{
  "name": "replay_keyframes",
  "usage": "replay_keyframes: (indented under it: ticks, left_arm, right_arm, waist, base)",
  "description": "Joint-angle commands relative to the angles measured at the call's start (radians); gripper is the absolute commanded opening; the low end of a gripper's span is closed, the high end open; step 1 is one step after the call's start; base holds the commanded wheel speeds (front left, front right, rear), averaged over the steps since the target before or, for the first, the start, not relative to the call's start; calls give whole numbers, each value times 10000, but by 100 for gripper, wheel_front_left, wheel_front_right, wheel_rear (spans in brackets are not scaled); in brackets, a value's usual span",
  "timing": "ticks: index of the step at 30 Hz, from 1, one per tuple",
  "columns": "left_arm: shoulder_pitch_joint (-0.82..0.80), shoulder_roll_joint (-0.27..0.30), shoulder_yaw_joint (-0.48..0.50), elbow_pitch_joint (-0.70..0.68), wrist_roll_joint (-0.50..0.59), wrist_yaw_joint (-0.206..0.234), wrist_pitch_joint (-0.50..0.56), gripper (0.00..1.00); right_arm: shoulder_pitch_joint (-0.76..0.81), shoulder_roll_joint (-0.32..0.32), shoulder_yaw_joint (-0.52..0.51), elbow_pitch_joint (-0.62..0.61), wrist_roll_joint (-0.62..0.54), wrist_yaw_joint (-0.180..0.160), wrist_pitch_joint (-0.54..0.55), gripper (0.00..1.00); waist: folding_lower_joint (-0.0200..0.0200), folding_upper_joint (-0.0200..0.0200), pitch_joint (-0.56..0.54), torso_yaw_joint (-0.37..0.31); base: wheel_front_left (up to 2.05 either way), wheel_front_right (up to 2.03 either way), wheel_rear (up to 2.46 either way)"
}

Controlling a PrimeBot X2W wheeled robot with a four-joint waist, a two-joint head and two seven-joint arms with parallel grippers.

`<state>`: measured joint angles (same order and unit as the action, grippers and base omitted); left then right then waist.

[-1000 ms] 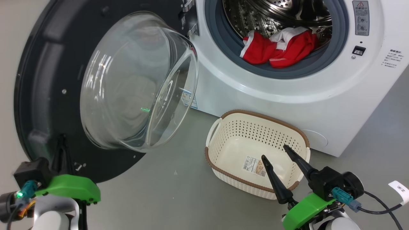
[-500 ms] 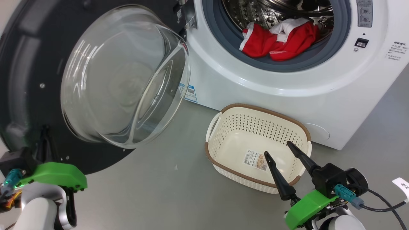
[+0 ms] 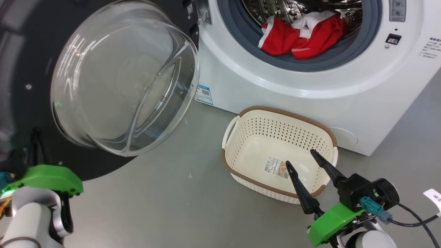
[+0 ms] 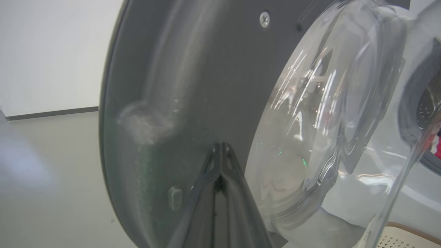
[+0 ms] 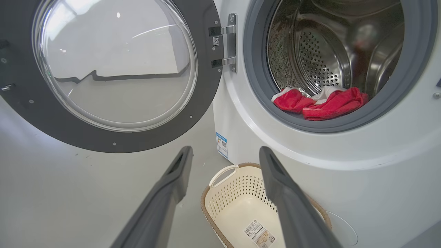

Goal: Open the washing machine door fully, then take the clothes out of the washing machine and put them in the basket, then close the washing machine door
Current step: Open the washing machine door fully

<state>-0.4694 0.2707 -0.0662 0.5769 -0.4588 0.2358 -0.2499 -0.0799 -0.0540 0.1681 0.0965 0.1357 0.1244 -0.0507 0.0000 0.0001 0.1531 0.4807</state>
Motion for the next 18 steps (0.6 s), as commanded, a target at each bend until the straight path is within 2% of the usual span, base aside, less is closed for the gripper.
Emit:
replay_keyframes:
  ticks: [1, 18]
  left_arm:
    - [-472, 537, 536, 30, -41, -40, -106, 0]
    - [-1006, 493, 1556, 828, 524, -501, -117, 0]
  right_arm:
    - [-84, 38, 169, -324, -150, 63, 23, 100]
    - [-198, 38, 195, -445, -246, 63, 200, 100]
  waist:
    - [0, -1, 38, -7]
    - [0, -1, 147, -232]
  base:
    - [0, 0, 0]
    - [0, 0, 0]
